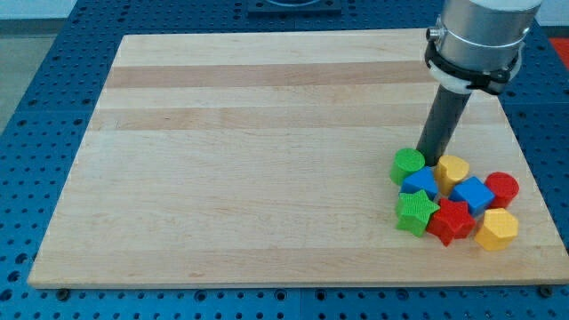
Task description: Point your arm at red circle
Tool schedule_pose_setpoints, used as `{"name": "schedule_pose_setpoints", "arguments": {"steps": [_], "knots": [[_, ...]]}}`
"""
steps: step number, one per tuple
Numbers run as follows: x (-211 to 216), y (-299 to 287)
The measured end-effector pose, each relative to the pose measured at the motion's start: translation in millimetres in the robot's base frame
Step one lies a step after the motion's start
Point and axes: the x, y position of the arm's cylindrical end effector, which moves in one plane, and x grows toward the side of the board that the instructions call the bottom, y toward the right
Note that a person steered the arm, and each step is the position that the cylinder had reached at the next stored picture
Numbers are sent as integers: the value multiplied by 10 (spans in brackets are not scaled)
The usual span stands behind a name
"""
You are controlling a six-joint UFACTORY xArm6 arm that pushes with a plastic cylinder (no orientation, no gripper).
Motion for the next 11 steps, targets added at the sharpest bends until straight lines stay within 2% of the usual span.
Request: {"name": "schedule_pose_setpoints", "arguments": {"steps": [2,4,5,6,8,11], "knots": [[-150,64],[-228,1147],[-186,1331],[-28,1339],[610,1416],[675,596]]}}
